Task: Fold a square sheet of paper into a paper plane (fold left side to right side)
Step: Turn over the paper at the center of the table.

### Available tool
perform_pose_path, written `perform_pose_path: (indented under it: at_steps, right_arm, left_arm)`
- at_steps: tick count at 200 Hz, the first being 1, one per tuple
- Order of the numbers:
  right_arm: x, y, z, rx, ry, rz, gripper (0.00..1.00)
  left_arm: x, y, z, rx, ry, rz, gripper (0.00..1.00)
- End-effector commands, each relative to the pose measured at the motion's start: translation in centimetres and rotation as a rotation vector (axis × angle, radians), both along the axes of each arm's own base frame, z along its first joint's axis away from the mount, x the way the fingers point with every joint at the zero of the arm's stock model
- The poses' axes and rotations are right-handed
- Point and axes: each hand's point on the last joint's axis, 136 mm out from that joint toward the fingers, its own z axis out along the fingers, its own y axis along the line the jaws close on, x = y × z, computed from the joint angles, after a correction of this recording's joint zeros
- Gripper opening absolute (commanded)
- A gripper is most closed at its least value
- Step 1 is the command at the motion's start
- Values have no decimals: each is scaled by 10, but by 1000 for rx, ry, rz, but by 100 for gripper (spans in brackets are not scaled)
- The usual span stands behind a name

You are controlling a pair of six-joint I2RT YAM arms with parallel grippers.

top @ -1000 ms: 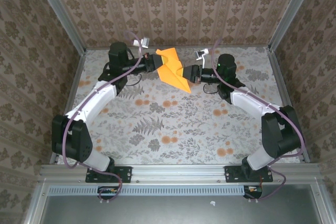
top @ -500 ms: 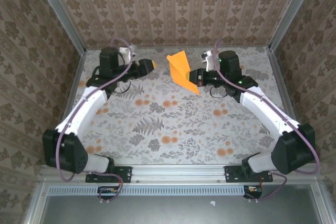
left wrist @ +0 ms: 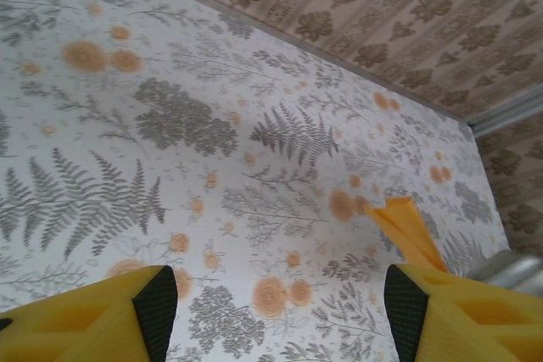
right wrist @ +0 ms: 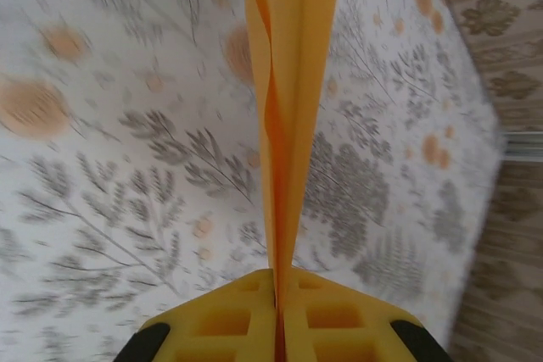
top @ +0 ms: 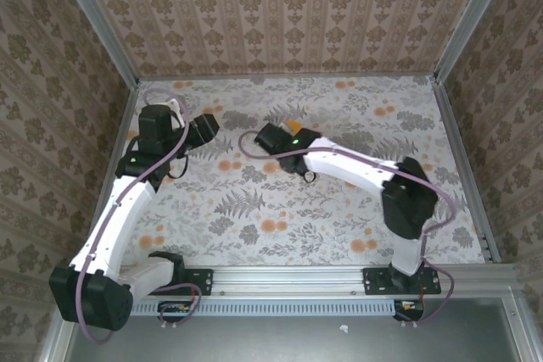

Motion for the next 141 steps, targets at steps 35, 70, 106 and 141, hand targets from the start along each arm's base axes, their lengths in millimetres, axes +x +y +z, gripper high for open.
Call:
perform_pose_path:
  at_steps: [35,70,106,141]
  right_arm:
    - [4,-1,-26,-360,6,50,11]
    - [-10,8,-74,-355,165,67,13]
    - [-30,19,-94,-220,298,55,23]
    - [-50,30,-87,-47,380,36,38]
  left_arm:
    - [-3,13,-2,19,5,41,69]
    - [-2,10,-6,6,23,26,69]
    - [-2,3,-15,-11,66,-3,69]
    - [-2,-6,-29,-48,122,-40,70]
